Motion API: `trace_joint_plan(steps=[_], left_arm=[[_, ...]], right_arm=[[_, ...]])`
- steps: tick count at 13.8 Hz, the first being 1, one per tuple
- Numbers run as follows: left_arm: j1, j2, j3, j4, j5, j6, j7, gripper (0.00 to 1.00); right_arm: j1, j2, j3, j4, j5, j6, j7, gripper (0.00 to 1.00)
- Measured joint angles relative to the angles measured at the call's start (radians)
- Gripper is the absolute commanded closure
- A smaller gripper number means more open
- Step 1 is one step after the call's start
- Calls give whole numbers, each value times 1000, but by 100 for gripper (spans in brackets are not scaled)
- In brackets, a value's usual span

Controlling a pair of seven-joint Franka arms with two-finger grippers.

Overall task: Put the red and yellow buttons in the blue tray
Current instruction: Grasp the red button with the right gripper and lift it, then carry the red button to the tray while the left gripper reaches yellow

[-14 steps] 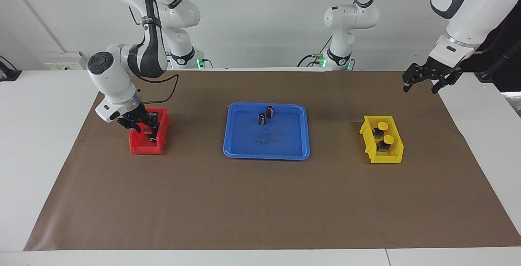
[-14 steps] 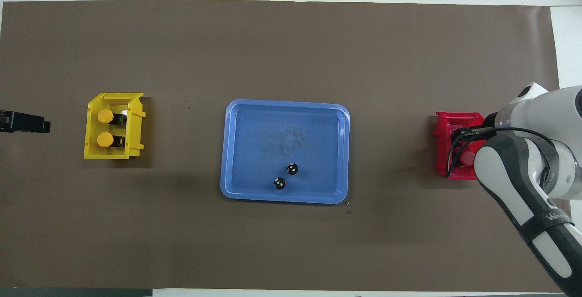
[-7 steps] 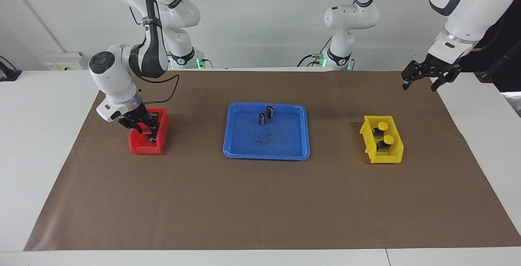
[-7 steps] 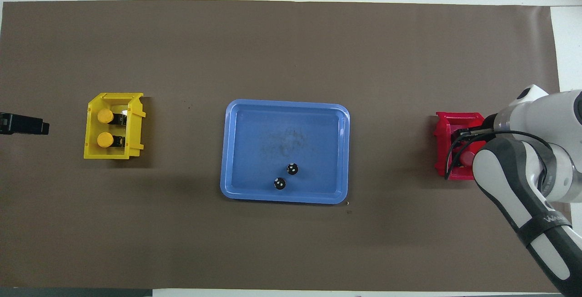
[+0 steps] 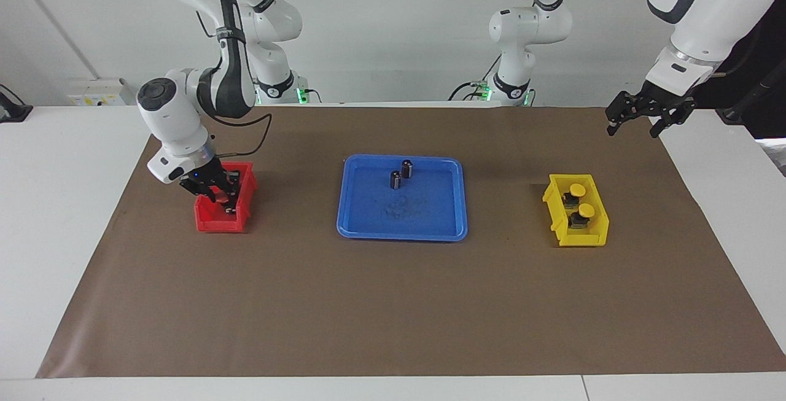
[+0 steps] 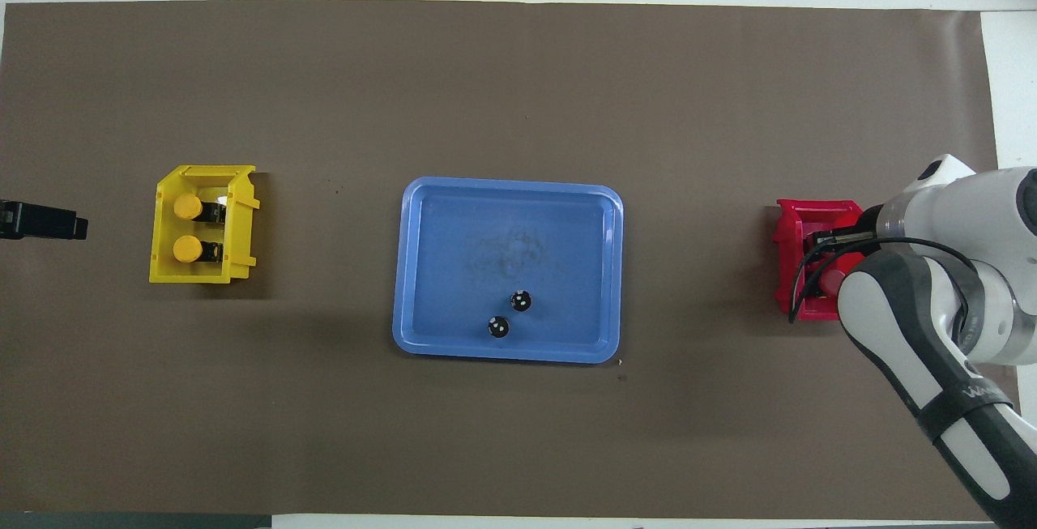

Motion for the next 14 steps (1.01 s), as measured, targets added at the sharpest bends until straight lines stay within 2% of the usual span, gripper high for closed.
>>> trace_joint_plan(steps=[2,4,8,9,11,14], left_arm=[[0,0,0,0,0,0,0,0],[0,0,0,0,0,0,0,0],[0,0,0,0,0,0,0,0],[0,0,0,0,0,0,0,0],[0,0,0,0,0,0,0,0],[0,0,0,0,0,1,0,0]], right_arm=[[0,-1,0,8,0,-8,-18,83],[0,-1,0,67,0,-98,-51,83],[21,24,15,366,0,-425,-52,83],[52,43,24,437,1,-473,-11,88],[163,96,35,556,2,-510,159,89],[343,171,43,630,3,-477,441,90]])
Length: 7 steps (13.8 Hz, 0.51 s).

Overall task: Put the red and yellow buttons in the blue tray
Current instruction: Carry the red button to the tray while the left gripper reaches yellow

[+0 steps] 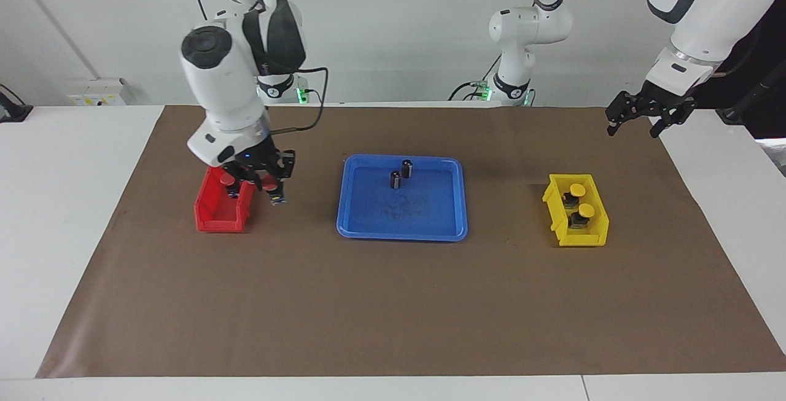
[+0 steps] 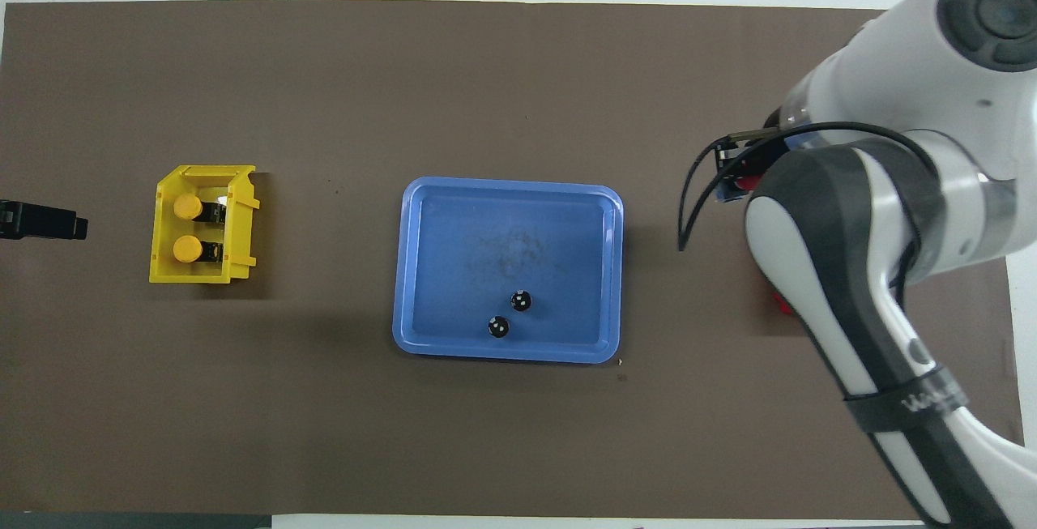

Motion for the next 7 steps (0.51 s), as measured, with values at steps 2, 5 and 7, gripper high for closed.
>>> trace_joint_plan(steps=[2,5,7], left_arm=[[0,0,0,0,0,0,0,0],[0,0,1,0,0,5,-6,0],[0,0,2,0,0,18,-34,0]], right_arm=[[101,57,2,38,0,24,146,90],[225,188,1,130,-1,46,310,89],[277,271,0,169,-1,102,388,89]])
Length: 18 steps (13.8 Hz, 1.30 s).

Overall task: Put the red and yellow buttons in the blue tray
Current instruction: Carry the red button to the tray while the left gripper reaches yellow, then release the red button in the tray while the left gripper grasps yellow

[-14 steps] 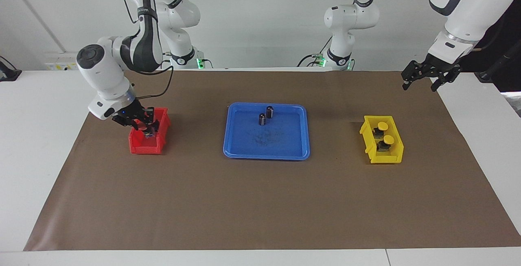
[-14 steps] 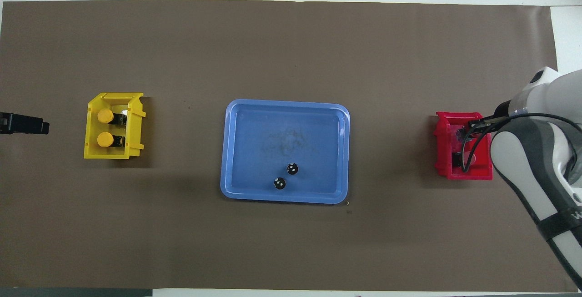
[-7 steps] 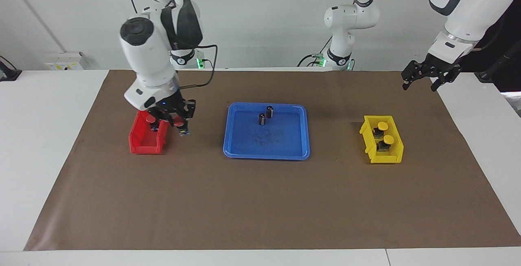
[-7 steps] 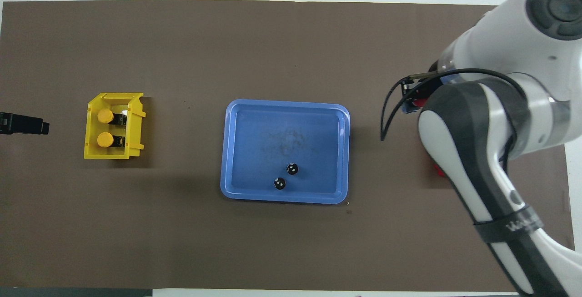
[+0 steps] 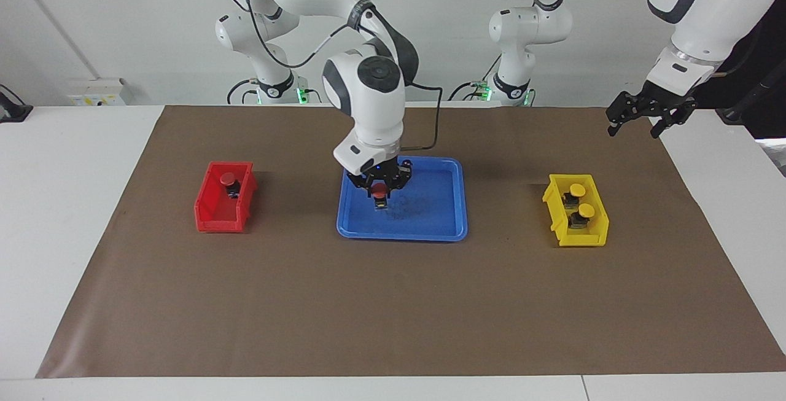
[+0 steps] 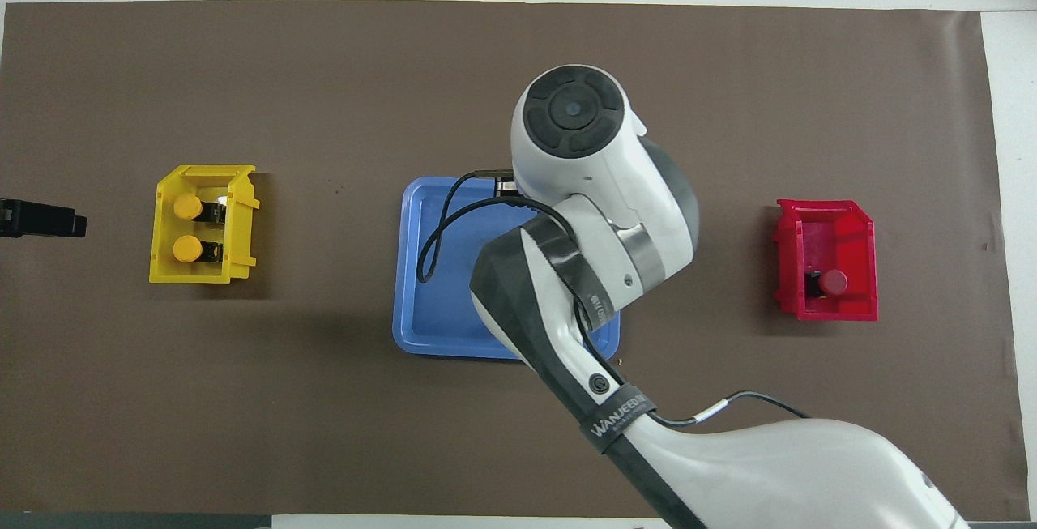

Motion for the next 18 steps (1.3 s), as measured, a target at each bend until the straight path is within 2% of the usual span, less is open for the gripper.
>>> trace_joint_plan(steps=[2,4,8,9,12,13,15,18], left_arm=[[0,4,0,-11,0,43,-13,0],[0,36,-2,-35,0,96,-16,9],[-7,166,-11,-47,0,220,-28,16],[-13,197,-12,-47,0,244,-37,16],[-24,258,-17,-71,0,322,-64,17],[-32,262,-17,-101,0,369,-74,19],[-41,263,-17,-160,0,445,-84,23],[-41,264,-17,-187,0,473,-94,29]], right_arm=[[29,40,-1,10,0,19,31,88],[44,52,-1,6,0,18,49,87],[48,53,-4,-36,0,19,50,85],[48,53,-5,-45,0,22,50,80],[48,47,-6,-73,0,58,51,44],[48,42,-6,-80,0,69,51,40],[47,38,-8,-81,0,79,51,40],[35,20,-22,-39,-6,55,49,39]])
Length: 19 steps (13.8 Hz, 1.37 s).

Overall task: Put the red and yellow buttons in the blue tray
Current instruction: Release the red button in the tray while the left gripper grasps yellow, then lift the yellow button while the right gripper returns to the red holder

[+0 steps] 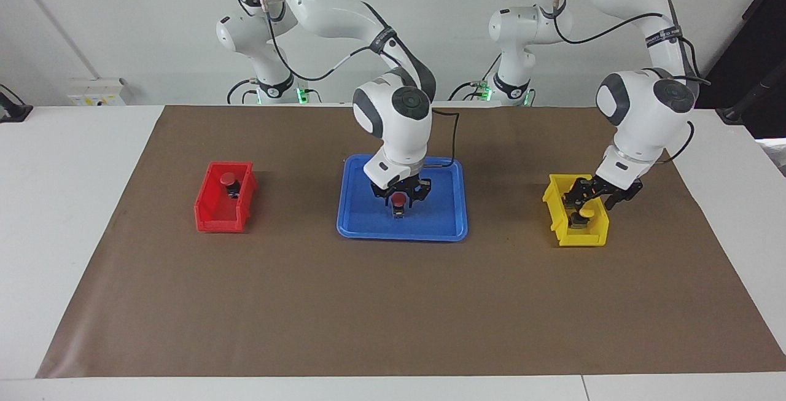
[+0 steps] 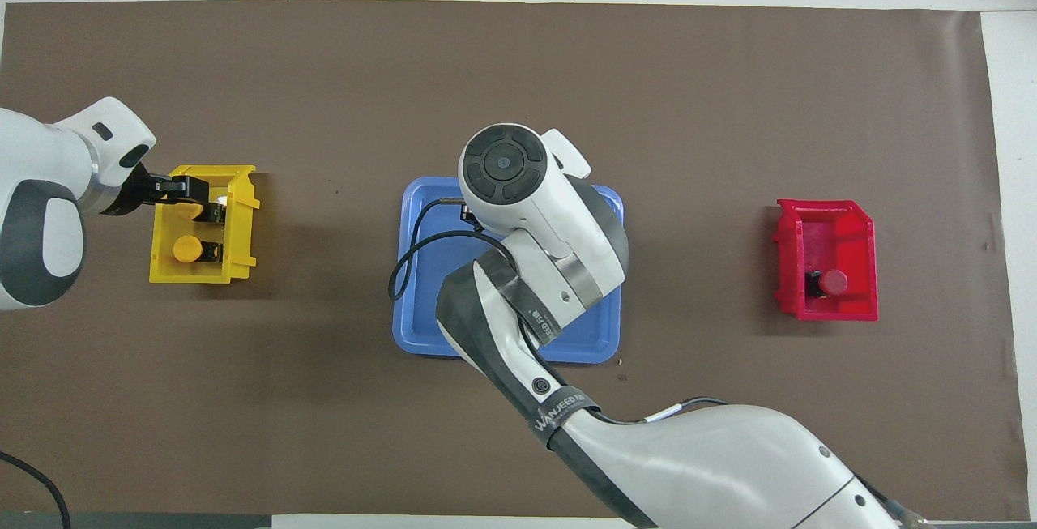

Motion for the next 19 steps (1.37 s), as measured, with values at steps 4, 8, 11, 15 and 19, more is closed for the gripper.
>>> trace_joint_plan(steps=[4,8,11,15,19], left_arm=[[0,0,0,-10,0,0,-3,31],[0,2,0,-32,0,31,-4,31],[0,17,0,-42,0,52,-4,44],[0,21,0,-44,0,56,-5,98],[-4,18,-1,76,0,-107,-21,98]], right_arm=[[-143,-126,-10,9,-12,-115,-209,37],[-297,-281,-9,-95,-12,-204,-427,31],[-401,-365,-9,-202,-12,-207,-575,30],[-557,-438,-9,-370,-11,-127,-756,30],[-610,-505,-8,-599,-11,79,-839,31]])
